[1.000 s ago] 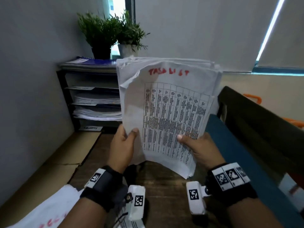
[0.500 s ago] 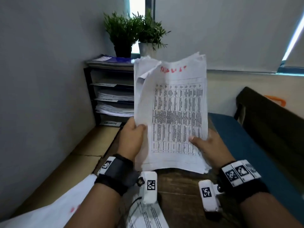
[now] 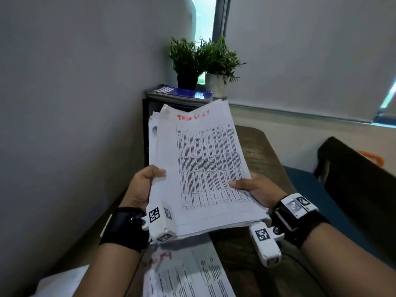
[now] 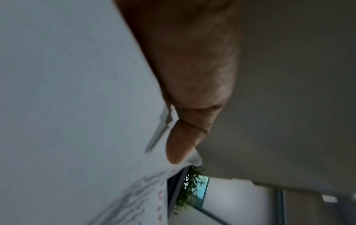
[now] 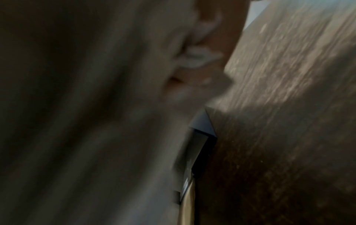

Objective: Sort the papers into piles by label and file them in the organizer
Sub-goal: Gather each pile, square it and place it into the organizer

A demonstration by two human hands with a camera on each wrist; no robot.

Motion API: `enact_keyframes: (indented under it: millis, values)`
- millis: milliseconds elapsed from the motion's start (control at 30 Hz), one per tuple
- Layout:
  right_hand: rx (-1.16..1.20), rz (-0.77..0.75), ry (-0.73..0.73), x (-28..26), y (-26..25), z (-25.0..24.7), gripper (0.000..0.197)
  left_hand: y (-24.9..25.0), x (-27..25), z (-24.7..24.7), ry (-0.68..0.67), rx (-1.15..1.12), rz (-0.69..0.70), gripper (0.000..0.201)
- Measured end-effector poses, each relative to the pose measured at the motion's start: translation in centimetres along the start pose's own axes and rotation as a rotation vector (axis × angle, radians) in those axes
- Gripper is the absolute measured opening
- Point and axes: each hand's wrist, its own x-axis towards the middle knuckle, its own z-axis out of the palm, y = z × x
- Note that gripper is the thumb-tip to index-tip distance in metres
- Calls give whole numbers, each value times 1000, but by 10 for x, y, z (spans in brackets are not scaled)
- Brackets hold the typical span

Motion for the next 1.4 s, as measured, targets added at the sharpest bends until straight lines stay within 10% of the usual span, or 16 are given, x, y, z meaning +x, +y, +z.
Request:
enact_keyframes:
  millis: [433, 633, 767, 1033, 1133, 1400]
  values:
    - [70, 177, 19, 42, 15, 47, 27, 22, 6, -55, -260, -323, 216, 97]
    - [140, 233, 2, 40, 25, 57, 60, 29, 4, -57, -315, -427, 198, 65]
    - [300, 218, -39, 31, 36, 58, 46, 35, -6, -59, -428, -447, 165, 45]
    - [374, 170, 10, 24, 0, 53, 46, 32, -11, -45, -321, -510, 240, 64]
    - [322, 203, 96, 26, -17, 52, 24, 30, -12, -29, -404, -572, 207, 66]
    - [71, 230, 186, 63, -37, 72, 45, 8, -9, -9, -634, -469, 118, 108]
